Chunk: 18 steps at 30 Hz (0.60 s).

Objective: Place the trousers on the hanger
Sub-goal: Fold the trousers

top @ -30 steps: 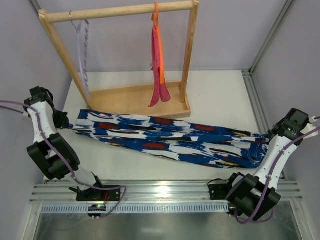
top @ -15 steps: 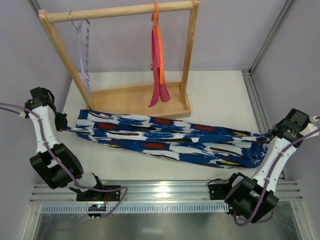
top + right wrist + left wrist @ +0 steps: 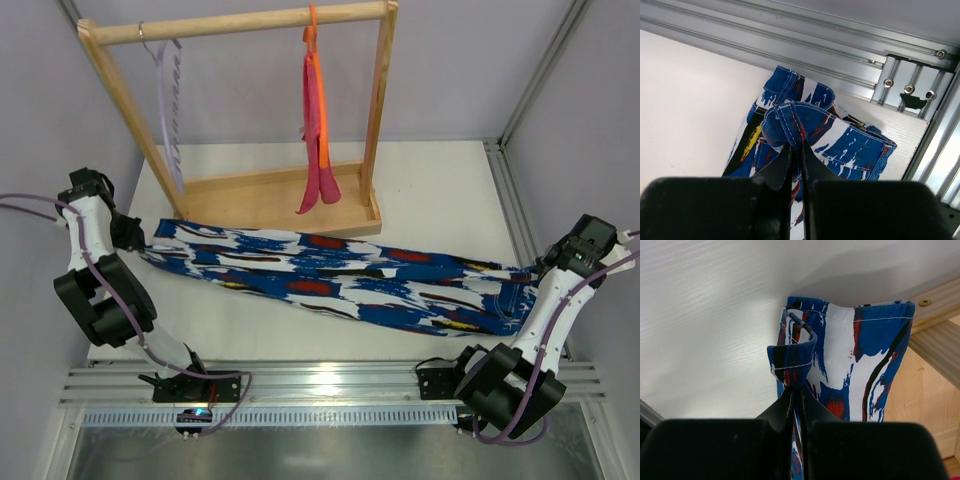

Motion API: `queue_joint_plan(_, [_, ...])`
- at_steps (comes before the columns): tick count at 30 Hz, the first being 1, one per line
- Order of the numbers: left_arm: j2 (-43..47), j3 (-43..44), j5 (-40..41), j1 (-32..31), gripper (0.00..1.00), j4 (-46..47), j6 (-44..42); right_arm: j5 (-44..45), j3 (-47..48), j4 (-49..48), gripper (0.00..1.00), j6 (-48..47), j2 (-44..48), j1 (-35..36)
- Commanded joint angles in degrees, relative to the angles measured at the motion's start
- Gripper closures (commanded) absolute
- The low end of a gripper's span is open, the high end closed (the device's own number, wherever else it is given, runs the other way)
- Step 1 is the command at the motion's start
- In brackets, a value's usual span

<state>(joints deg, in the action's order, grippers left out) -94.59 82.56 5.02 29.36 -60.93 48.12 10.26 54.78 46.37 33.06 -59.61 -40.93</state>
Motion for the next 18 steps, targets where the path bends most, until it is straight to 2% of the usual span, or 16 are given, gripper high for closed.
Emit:
queue_joint_plan(1, [0.0,2.7,1.7,0.9,1.0,8.6,0.7,5.1,1.2,-9.8,0.96,0.3,0.3,-0.6])
queue_joint_plan(4, [0.2,-0.2,-2.4,0.9,1.0,14.3,1.4,4.0,0.2,-10.9,0.96,0.8,0.6,-0.6])
queue_joint_plan(11, [-1.7,-1.3,-4.8,0.9,0.99,18.7,2.0,2.4,-2.5,-16.1,0.96,0.6,1.8,-0.6])
queue_joint_plan(18, [-5.3,-0.2,-10.2,0.8,0.96,21.2,2.9,2.8,-2.8,-17.2,0.96,0.7,-0.1,-0.6])
